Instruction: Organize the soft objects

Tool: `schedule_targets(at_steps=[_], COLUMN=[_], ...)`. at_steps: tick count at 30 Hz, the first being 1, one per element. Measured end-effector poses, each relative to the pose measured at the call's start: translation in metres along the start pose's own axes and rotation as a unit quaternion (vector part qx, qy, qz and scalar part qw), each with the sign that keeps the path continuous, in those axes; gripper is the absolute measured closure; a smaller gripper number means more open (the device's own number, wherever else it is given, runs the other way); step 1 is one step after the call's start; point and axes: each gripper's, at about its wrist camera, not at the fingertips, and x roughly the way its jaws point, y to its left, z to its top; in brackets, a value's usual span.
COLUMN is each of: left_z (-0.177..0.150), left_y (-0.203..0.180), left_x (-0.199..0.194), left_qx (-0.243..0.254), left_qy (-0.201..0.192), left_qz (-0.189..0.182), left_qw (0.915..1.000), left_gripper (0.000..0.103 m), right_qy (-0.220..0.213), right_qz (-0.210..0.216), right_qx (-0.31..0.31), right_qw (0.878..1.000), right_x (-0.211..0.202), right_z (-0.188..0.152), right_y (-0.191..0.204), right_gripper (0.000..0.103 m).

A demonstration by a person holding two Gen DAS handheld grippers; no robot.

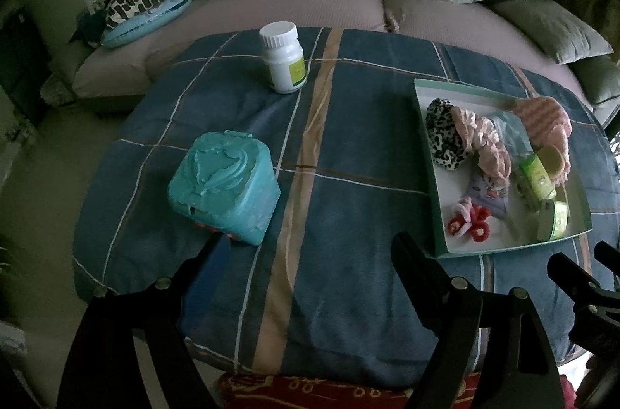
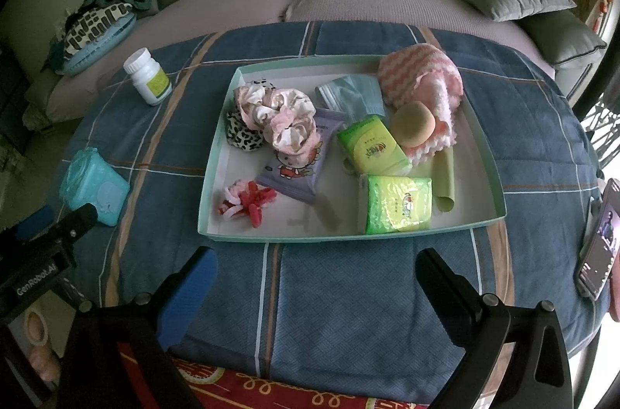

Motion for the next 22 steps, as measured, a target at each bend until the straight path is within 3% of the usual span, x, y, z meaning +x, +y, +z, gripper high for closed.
schedule_targets(at_steps=[22], left_z=[-0.0025], left_y=[0.0011], left_x=[0.0027], left_qx=[0.001], left_qy=[0.004], left_qz=[0.013], left_qw=[0.9999], left_gripper=[0.018], right_qy=[0.003], right_qz=[0.002], right_qx=[0.006], right_qw=[1.0], right_x=[0.0021], right_z=[-0.0003], right_y=[-0.0055], right_gripper=[0.0])
